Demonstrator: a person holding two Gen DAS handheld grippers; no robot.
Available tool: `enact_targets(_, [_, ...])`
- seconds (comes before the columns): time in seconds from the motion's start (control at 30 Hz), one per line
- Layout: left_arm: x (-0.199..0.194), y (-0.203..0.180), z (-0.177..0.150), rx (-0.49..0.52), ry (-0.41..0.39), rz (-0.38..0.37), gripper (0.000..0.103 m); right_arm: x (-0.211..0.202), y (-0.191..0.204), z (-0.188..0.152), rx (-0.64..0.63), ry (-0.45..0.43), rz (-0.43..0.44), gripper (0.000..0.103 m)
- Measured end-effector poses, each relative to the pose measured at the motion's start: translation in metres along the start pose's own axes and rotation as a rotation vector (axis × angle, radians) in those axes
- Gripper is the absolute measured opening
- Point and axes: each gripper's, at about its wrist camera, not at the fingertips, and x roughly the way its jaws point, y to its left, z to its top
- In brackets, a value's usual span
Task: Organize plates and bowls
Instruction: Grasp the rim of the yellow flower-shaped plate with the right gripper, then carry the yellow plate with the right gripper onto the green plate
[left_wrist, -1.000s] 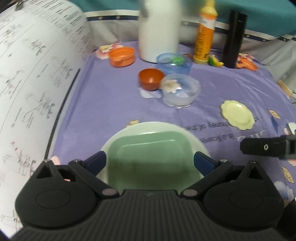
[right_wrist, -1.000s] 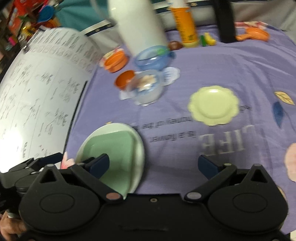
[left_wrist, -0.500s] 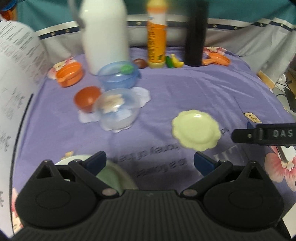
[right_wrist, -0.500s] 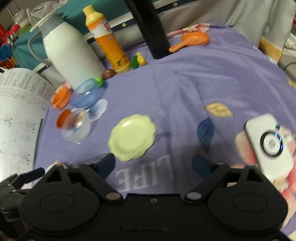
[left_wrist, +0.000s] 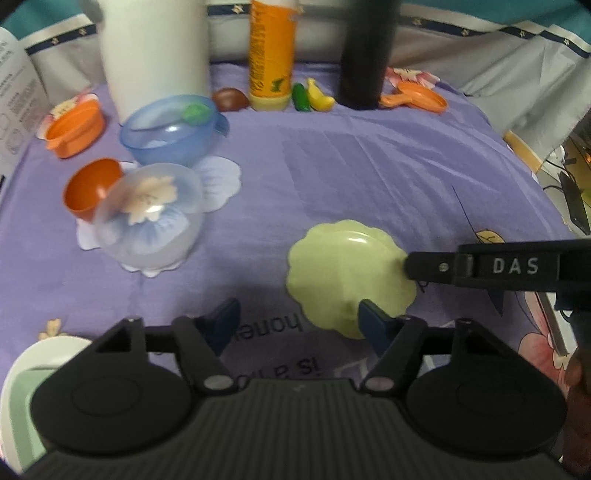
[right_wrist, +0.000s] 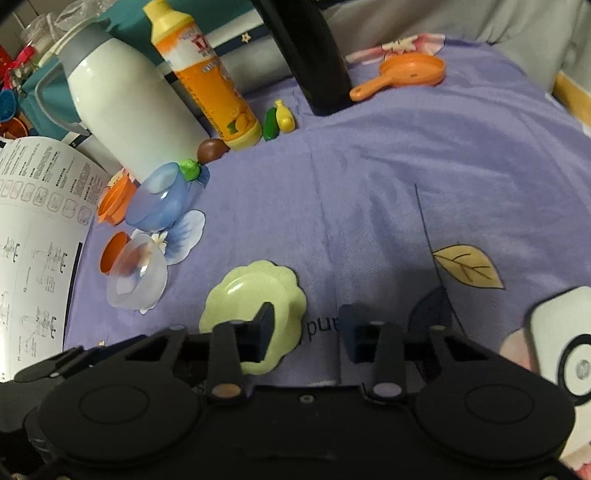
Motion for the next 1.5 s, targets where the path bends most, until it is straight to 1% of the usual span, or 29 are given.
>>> enact_targets(0.07, [0.006,-0.001,0.000,-0.008,0.014,-0.016,0.059,0.005,0.001,0.000,0.000,0.007,0.012,0.034])
enact_targets(0.1, [0.008,-0.001,0.000,-0.013,0.016,-0.020,0.059,0.007,0.002,-0.001,-0.002,0.010,0.015,0.033])
enact_targets(0.17, [0.010,-0.004,0.001,-0.005,0.004,-0.016,0.059,0.011,0.002,-0.001,-0.002,0.009,0.013,0.027])
enact_targets(0.27, [0.012,-0.005,0.003,0.000,0.001,-0.015,0.057,0.013,0.003,0.001,-0.007,-0.004,0.008,0.025])
enact_targets(0.3, [0.013,-0.006,0.003,0.001,-0.002,-0.015,0.055,0.014,0.003,0.002,-0.009,-0.006,0.008,0.025])
enact_targets(0.33, [0.013,-0.006,0.004,0.003,-0.006,-0.017,0.046,0.015,0.004,0.003,-0.012,-0.007,0.007,0.025])
enact_targets(0.37, [0.013,-0.006,0.004,0.007,-0.008,-0.019,0.033,0.016,0.004,0.004,-0.015,-0.008,0.008,0.025])
enact_targets(0.47, [0.014,-0.006,0.005,0.013,-0.014,-0.005,0.028,0.017,0.008,0.004,-0.013,-0.003,0.008,0.025])
enact_targets(0.6, [0.014,0.001,0.005,-0.017,-0.018,-0.020,0.027,0.017,0.011,0.002,-0.038,-0.004,0.002,0.025])
enact_targets(0.73, [0.015,0.000,0.005,-0.009,-0.024,-0.017,0.027,0.019,0.013,0.003,-0.050,-0.012,-0.001,0.025])
enact_targets(0.77, [0.016,0.000,0.005,-0.008,-0.025,-0.017,0.029,0.020,0.014,0.003,-0.059,-0.016,-0.005,0.025])
enact_targets(0.83, [0.016,0.000,0.005,-0.001,-0.028,-0.015,0.030,0.020,0.016,0.001,-0.079,-0.023,-0.010,0.025])
enact_targets(1.0, [0.017,-0.006,0.004,0.025,-0.040,-0.002,0.031,0.021,0.016,0.001,-0.102,-0.031,-0.012,0.023])
enact_targets(1.07, [0.016,-0.007,0.005,0.025,-0.036,0.008,0.027,0.021,0.019,0.001,-0.097,-0.032,-0.028,0.025])
enact_targets(1.13, [0.015,-0.006,0.006,0.015,-0.028,0.018,0.026,0.020,0.023,0.001,-0.077,-0.025,-0.042,0.026])
enact_targets(1.3, [0.008,-0.003,0.003,0.015,-0.021,0.013,0.024,0.013,0.018,-0.004,-0.017,-0.003,-0.017,0.026])
enact_targets(1.5, [-0.003,-0.001,-0.002,0.012,-0.030,0.010,0.022,0.003,0.018,-0.010,0.005,0.000,-0.015,0.026])
